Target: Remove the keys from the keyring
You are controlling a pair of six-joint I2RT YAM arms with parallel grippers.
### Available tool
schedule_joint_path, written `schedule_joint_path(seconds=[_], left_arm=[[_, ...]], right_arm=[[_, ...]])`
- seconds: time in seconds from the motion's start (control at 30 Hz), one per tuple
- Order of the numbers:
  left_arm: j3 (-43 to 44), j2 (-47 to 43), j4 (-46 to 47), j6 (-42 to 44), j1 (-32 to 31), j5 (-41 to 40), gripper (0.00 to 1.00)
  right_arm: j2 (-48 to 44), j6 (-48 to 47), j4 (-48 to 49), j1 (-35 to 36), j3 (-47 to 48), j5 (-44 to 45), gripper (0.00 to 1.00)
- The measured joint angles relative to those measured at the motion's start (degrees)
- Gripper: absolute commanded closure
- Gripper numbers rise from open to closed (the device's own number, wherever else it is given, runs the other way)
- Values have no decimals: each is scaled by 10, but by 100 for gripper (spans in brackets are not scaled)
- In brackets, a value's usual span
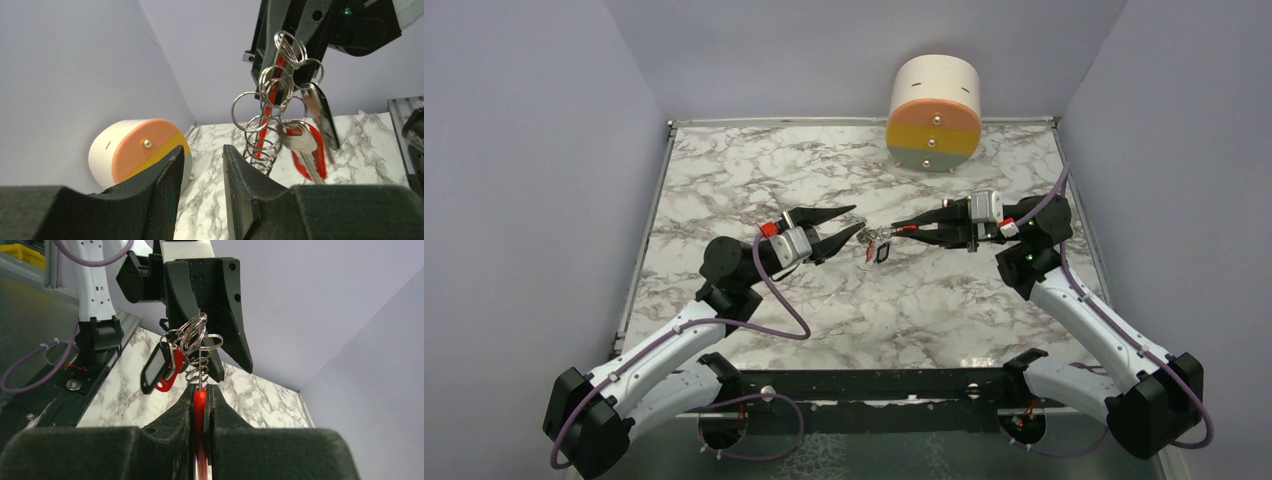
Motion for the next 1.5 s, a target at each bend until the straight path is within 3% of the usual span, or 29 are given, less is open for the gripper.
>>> schedule_joint_path(seconds=[0.87, 1.5], left_arm=[[11, -49, -93, -2, 6, 100, 61], [-19, -67, -189, -7, 2, 83, 61]], right_arm=[[0, 8, 0, 1, 0, -22, 98], [7, 9, 8, 1, 0, -11, 98]])
